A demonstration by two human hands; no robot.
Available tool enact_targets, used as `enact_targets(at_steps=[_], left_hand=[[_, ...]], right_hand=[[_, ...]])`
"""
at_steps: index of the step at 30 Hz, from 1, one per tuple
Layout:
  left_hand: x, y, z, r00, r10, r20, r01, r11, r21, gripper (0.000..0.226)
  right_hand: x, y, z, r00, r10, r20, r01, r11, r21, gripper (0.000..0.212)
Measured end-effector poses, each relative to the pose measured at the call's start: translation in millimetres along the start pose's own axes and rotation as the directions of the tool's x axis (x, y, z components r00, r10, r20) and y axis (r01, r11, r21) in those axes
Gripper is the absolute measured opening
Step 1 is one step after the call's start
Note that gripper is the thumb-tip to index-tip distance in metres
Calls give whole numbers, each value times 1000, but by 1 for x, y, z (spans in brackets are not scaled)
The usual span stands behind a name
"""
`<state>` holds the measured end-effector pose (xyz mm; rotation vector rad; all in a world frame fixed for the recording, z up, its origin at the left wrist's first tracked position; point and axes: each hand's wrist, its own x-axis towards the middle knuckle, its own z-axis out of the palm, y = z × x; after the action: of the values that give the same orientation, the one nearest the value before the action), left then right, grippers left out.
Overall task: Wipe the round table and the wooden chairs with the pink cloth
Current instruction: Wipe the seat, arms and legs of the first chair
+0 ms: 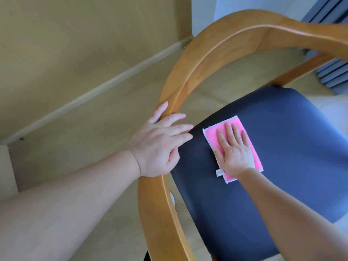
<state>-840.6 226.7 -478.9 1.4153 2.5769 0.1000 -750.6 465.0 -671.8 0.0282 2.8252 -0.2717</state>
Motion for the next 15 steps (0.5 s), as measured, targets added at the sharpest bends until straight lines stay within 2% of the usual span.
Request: enact_targets(at_steps=[2,4,6,8,9,11,12,13,15], left_hand=[[0,0,0,1000,1,4,-1,1000,-2,46],[0,-1,-1,1000,1,-2,-1,1000,-5,46],[1,-2,0,1000,2,-8,-2,1000,-9,46],[1,-2,0,1000,-1,-3,1,1000,-8,47],[1,-2,0,1000,-4,-3,4,1000,-6,46],[1,-2,0,1000,-8,-4,8,1000,-5,47],[1,-2,0,1000,-10,-3,10,1000,-6,47],[1,-2,0,1000,-12,-1,12,1000,-4,47],[1,-1,-1,1000,-18,7,18,1000,4,47]], right_hand=[[5,8,-4,987,144,-71,-138,987,77,65],[8,15,-11,935,325,-142,-297,936,186,69],[4,17,-15,905,387,-179,-348,913,213,69],[-2,14,-18,876,465,-129,-416,863,286,63],[-5,15,-20,864,497,-84,-444,828,342,52],[-10,19,-27,874,485,-14,-433,793,429,14],[-12,23,-34,889,458,-2,-407,792,455,8],[-10,27,-43,892,451,-22,-386,788,480,11],[0,36,-70,880,456,-132,-334,793,509,14]])
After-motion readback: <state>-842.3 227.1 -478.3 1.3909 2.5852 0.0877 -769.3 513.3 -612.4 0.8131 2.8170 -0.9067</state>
